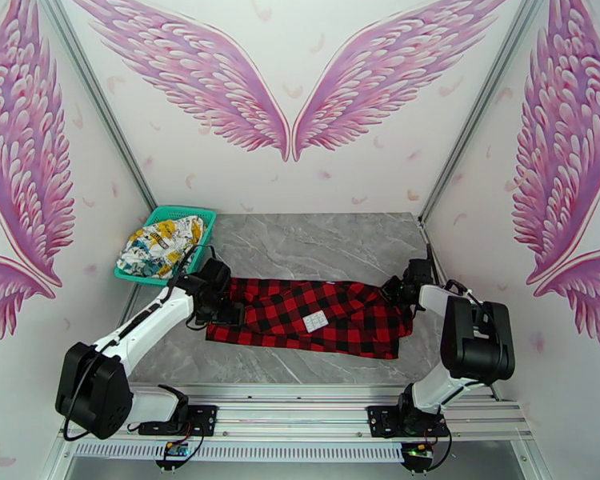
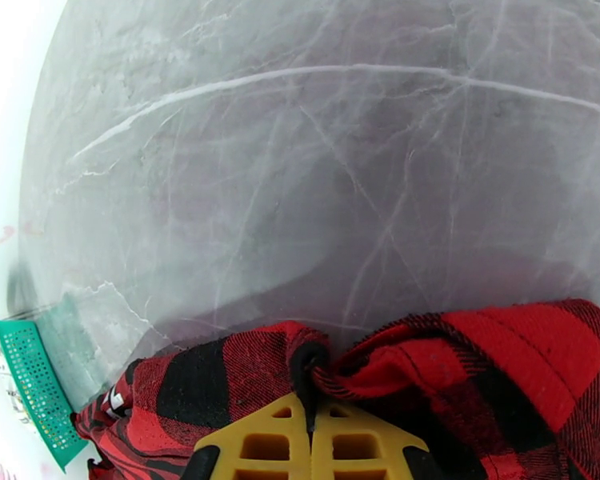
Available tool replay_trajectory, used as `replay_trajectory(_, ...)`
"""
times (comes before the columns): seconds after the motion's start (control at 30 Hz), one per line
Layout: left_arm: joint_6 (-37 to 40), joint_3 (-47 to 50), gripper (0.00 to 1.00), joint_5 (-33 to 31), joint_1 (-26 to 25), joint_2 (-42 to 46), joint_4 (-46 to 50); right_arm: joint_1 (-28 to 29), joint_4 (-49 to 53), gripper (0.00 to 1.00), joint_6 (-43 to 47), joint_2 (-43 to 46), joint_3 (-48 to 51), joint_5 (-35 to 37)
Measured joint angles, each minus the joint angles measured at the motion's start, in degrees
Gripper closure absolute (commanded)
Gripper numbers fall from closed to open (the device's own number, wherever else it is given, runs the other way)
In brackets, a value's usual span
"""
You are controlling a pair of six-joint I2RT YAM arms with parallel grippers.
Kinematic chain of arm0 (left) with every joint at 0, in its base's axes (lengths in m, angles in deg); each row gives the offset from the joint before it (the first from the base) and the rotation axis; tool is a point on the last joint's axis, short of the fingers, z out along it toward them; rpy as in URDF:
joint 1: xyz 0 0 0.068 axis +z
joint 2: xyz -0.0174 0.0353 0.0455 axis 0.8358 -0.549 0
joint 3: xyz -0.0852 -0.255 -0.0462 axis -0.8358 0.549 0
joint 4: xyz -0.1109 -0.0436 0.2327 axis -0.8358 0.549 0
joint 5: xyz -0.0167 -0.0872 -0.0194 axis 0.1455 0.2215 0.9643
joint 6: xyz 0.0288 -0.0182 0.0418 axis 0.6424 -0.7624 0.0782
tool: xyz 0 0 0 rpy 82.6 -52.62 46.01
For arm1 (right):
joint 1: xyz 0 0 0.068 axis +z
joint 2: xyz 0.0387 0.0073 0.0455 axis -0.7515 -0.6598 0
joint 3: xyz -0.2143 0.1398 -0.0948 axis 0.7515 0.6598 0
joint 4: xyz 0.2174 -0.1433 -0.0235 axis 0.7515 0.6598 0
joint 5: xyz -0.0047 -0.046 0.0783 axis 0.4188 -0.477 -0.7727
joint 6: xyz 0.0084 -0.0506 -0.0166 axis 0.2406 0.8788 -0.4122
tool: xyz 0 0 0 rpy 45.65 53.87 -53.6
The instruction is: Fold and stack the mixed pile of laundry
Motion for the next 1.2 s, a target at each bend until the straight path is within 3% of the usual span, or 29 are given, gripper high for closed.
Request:
replay_trajectory(0.1, 1.42, -1.51, 0.31, 0.55, -0.04, -4.76, -4.26, 0.0, 0.0, 1.0, 0.02, 0.0, -0.07, -0.22)
replay_trajectory(0.27, 4.28, -7.3, 0.68, -0.04, -0.13, -13.9, -7.8, 0.0, 0.02, 1.0, 0.04, 0.0, -0.13, -0.79)
replay_trajectory(0.43, 6.45, -11.56, 1.0, -1.49, -0.24, -15.63, -6.16, 0.0, 0.04, 1.0, 0.07, 0.0, -0.15, -1.03)
replay_trajectory(0.87, 8.76, -26.62, 1.0, -8.68, 1.88, -16.2, 9.22, 0.0, 0.0, 1.0, 0.02, 0.02, -0.22, -1.22)
replay_trajectory(0.9, 8.94, -26.86, 0.97, -8.96, 2.38, -16.65, 9.92, 0.0, 0.0, 1.0, 0.02, 0.02, -0.22, -1.2)
replay_trajectory(0.97, 9.35, -26.88, 0.79, -9.77, 3.34, -18.53, 11.1, 0.0, 0.0, 0.95, 0.02, 0.02, -0.22, -1.18)
replay_trajectory(1.03, 9.29, -26.05, 0.52, -10.43, 3.91, -20.63, 10.97, 0.0, 0.02, 0.87, -0.04, 0.02, -0.22, -1.16)
replay_trajectory(1.2, 8.48, -21.07, 0.36, -10.38, 4.0, -23.21, 9.97, 0.0, 0.35, 0.65, 0.09, 0.02, -0.22, -0.94)
